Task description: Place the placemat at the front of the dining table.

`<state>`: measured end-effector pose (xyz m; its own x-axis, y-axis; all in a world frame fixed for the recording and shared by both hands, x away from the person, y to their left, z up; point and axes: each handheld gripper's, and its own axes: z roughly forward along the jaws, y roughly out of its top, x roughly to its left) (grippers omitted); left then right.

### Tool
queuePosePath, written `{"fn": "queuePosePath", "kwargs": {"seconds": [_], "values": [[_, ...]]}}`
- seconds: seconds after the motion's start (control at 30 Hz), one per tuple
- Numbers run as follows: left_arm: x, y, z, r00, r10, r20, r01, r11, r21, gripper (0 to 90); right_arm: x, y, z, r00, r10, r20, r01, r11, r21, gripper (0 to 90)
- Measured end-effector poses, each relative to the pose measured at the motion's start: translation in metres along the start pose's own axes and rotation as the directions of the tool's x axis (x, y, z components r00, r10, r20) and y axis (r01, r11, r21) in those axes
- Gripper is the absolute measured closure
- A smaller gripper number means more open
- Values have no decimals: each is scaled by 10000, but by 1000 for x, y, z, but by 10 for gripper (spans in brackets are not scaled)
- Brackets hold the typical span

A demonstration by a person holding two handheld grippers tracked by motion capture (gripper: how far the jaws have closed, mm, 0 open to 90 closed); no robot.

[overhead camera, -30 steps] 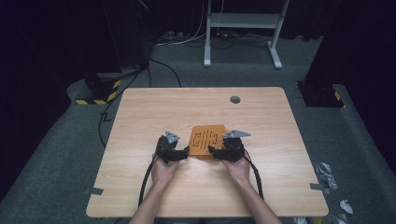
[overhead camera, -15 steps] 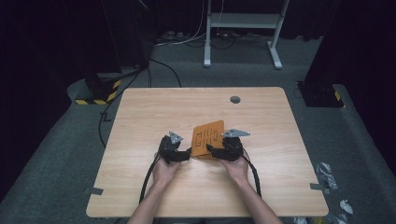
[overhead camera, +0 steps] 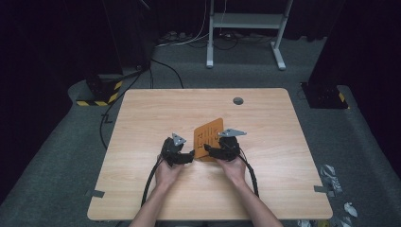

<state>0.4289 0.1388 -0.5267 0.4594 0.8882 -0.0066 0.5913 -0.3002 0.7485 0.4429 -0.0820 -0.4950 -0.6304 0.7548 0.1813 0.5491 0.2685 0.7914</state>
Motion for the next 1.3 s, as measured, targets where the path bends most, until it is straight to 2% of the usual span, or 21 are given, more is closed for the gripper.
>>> {"fn": "queuePosePath", "kwargs": {"seconds": [0.17,0.33,0.57,0.73,0.93,1.3], "values": [[0,0,0,10000,17,5,-17,10000,3,260,3,1,3,9996,20,-277,-21,10000,-28,513],[0,0,0,10000,27,18,-27,10000,-9,261,5,2,6,9994,44,-330,-40,9999,108,560],[1,-1,-1,10000,70,42,-70,10000,-13,261,10,9,10,9996,-172,-215,177,9995,243,577],[1,-1,-1,10000,88,40,-88,10000,0,261,11,10,11,9995,-275,-159,279,9994,227,656],[1,-2,-2,10000,0,-9,0,10000,3,258,12,11,11,9987,-143,-489,151,9998,155,713],[4,-7,-8,10000,-1,-20,1,10000,46,257,19,14,11,9965,-133,-825,139,9999,70,762]]}}
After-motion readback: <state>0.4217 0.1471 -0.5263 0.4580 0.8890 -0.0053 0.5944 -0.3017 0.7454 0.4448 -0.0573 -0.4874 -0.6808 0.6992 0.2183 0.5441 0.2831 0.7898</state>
